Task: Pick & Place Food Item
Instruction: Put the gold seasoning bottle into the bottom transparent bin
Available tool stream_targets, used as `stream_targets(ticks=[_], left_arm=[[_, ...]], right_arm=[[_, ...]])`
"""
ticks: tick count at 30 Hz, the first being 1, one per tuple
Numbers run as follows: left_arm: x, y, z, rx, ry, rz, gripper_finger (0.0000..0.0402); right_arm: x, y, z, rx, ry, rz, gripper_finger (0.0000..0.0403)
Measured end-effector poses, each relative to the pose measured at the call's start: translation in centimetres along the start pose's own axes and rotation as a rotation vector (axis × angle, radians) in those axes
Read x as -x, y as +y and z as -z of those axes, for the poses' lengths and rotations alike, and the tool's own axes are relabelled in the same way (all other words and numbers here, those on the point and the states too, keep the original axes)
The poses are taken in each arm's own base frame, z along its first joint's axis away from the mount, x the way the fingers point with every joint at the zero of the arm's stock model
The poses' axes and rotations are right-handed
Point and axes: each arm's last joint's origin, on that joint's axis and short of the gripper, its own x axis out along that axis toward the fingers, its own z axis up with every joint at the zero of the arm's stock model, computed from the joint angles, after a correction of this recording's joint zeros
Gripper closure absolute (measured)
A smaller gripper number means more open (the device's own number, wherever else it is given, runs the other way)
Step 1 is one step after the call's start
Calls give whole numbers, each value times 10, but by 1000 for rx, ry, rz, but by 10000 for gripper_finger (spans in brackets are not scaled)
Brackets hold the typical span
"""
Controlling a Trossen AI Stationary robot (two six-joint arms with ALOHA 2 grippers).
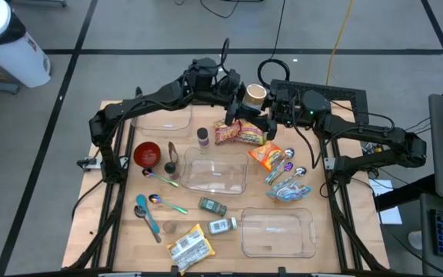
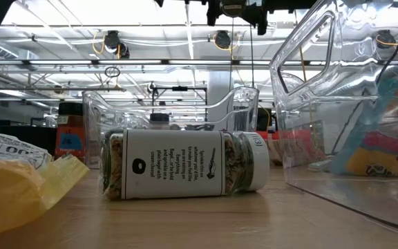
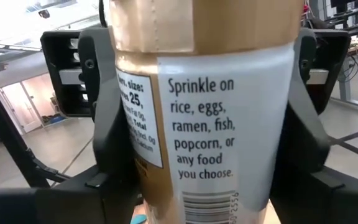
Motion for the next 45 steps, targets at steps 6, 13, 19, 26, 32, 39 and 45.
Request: stream_targets(ticks=[6, 13, 19, 26, 32, 39, 45], left_arm=[[17, 8, -7, 13, 1, -12, 126], [29, 14, -11, 19, 21, -2, 126], [39, 14, -5, 13, 118, -53, 126], [27, -2, 12, -58, 242, -110, 126], [19, -10, 19, -72, 290, -121, 126], [12, -10, 28, -61, 328, -129, 126], [5, -13, 34, -46, 353, -114, 126]], right_arm=[[8, -8, -5, -26, 14, 48, 43], [22, -10, -19, 33, -22, 56, 42], [42, -9, -35, 64, -69, 60, 54], [42, -8, -25, 46, 44, 76, 64], [25, -3, -23, 30, 129, 7, 65], [1, -3, -13, 52, 186, -20, 65], [-14, -4, -2, 47, 204, -42, 66]])
